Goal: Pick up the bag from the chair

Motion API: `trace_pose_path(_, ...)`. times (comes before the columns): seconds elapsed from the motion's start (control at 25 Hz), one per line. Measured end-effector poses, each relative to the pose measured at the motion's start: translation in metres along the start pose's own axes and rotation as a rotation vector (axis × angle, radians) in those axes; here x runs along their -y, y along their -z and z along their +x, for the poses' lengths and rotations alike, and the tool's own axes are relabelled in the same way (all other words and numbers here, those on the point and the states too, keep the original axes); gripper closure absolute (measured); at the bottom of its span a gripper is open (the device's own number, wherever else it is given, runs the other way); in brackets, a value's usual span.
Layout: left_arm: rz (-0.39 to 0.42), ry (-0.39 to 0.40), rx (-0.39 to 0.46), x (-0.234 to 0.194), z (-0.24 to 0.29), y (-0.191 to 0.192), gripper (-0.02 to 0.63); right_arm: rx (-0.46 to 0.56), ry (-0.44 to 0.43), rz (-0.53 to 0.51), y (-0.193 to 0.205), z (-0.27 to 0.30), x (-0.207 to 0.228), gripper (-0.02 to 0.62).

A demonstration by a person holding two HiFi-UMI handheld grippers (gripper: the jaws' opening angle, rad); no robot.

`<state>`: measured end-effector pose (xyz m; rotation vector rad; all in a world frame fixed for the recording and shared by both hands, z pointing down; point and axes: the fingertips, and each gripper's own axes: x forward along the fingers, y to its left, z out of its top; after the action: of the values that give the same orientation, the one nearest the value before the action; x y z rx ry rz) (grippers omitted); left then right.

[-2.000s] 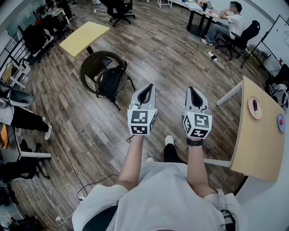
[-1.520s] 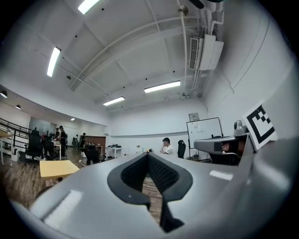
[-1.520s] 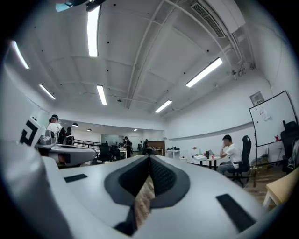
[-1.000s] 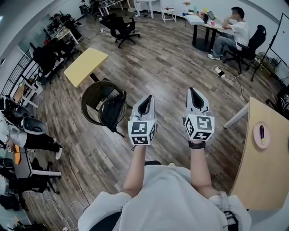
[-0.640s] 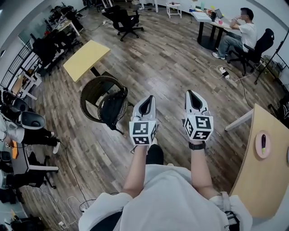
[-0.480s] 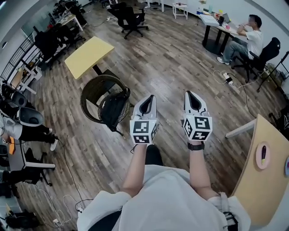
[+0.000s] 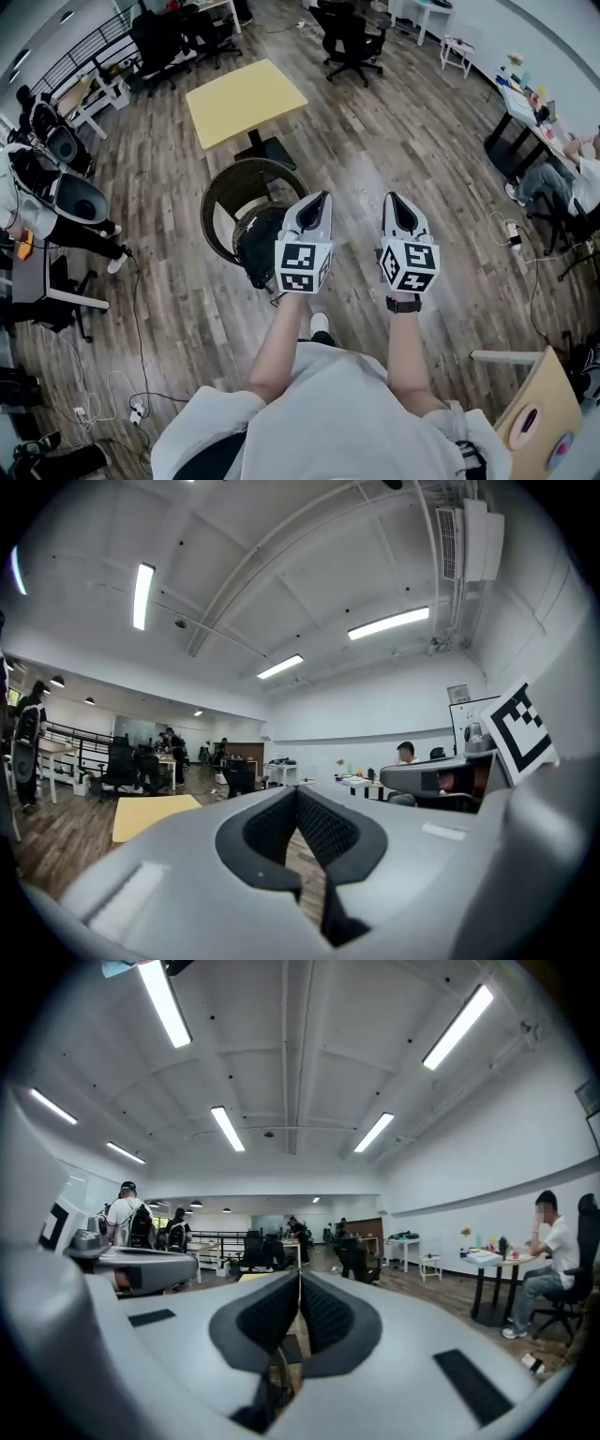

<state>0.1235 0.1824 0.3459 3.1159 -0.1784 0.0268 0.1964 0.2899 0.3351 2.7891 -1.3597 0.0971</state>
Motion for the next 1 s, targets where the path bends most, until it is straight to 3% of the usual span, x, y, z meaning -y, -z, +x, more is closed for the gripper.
trace_pose_path(0.36,-0.044,-0.248,-0.023,-0.164,0.013,0.012,0.595,-0.068,-0.331,-0.042,0.016,0.149,-0.123,0.585)
trace_pose_path(0.72,-0.075,-0.498,-0.085,-0.273,-0.025,0.046,0.595,-0.12,-0.632,-0.071,0.035,0.229,-0.232,0.585)
trace_pose_path(1.0,-0.09,-0.598,-0.141,-0.318,-0.018,0.074,0.595,-0.17,-0.774,-0.062,0.059,0.286,-0.275,0.584)
